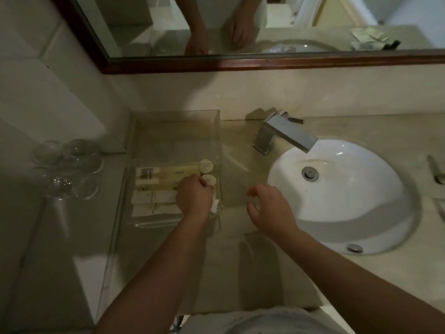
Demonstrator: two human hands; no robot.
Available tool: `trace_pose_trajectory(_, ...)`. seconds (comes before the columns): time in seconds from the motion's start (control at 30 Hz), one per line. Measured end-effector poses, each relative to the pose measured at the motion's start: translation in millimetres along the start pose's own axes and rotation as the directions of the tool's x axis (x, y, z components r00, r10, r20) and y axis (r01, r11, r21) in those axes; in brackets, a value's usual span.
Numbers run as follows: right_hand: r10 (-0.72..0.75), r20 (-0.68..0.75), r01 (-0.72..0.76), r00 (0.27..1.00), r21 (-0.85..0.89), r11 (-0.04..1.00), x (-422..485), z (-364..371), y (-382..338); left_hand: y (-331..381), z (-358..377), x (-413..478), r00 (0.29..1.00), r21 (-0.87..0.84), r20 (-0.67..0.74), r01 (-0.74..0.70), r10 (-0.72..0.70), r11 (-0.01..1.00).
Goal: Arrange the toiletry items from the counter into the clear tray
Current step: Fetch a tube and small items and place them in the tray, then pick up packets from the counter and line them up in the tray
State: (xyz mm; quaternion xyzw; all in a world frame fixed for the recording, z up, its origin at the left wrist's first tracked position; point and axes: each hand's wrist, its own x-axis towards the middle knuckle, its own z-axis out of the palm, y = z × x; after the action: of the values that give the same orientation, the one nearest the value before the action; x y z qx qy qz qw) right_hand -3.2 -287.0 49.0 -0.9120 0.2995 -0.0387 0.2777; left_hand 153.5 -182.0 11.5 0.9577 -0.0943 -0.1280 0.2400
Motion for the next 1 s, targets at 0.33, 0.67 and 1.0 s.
trace_pose_trajectory(0.33,0.179,0.056,-0.181,0.982,0.029,0.983,-38.2,-21.4,46.8,42.5,11.7,-80.3,0.911,-0.038,-0.078,-0.409,0.406,0.912)
trace_pose_trajectory(0.67,0.441,-0.166,-0.433,0.882,0.085,0.897,-161.9,-123.5,211.4,167.6,123.4,-240.6,0.717,-0.314,0.208,-0.595,0.665,0.740)
trace_pose_trajectory(1.0,0.574,-0.189,-0.551,0.797,0.162,0.819,-241.6,-202.3,348.2,280.3,198.4,-351.7,0.556,-0.321,0.391,-0.664,0.733,0.675)
